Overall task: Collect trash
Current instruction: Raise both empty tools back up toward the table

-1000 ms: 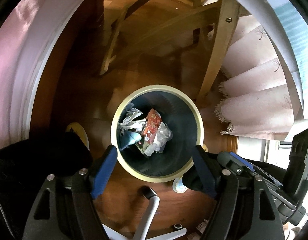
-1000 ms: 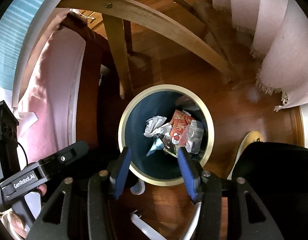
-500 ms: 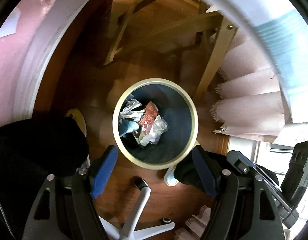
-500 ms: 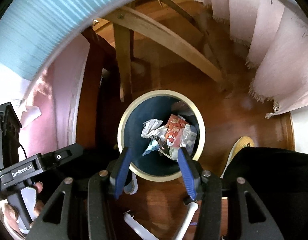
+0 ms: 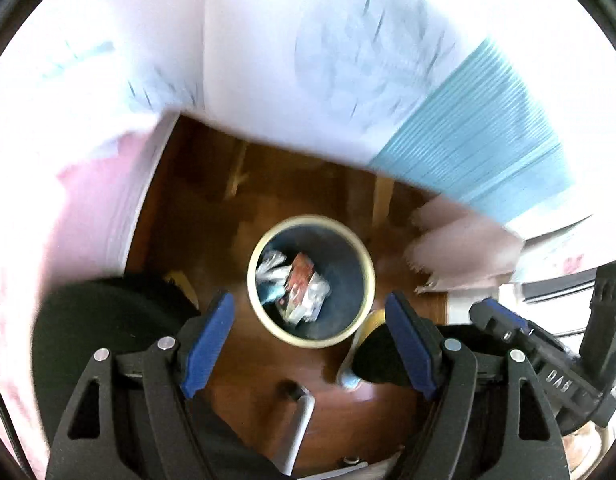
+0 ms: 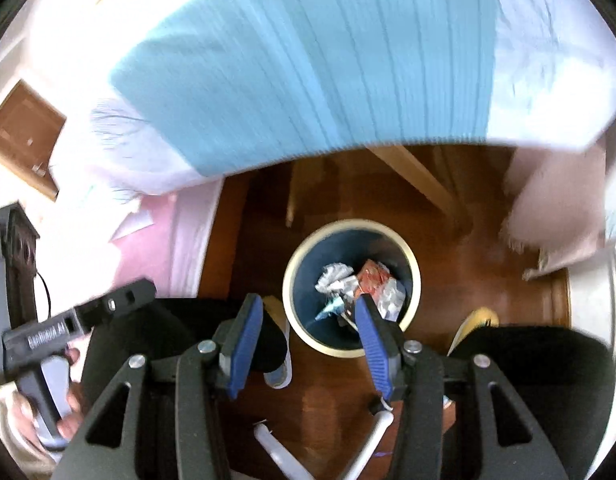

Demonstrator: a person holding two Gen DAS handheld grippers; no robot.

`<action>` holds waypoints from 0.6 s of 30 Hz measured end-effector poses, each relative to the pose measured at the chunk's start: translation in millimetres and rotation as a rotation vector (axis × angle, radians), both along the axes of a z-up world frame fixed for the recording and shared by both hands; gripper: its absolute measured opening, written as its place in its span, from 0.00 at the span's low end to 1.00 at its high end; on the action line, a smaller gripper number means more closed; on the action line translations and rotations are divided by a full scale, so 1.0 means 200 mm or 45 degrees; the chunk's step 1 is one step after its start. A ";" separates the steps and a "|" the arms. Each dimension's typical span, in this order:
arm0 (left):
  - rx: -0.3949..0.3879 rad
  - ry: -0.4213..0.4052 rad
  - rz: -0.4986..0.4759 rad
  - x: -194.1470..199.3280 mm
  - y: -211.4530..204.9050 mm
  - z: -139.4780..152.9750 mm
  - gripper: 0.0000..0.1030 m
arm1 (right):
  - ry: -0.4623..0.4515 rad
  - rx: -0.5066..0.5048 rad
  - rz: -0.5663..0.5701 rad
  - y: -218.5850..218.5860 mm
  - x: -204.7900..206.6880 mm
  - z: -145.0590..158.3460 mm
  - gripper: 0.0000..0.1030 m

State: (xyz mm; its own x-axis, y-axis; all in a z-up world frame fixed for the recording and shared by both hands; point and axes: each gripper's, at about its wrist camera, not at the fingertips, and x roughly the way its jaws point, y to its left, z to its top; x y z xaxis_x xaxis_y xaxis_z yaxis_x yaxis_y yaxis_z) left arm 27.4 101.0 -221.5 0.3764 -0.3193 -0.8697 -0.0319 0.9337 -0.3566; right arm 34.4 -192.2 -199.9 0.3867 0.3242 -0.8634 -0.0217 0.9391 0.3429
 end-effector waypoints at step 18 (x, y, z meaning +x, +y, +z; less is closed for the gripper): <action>0.093 -0.301 -0.089 0.39 -0.08 0.82 0.74 | -0.451 -0.050 0.121 -0.01 0.23 0.87 0.48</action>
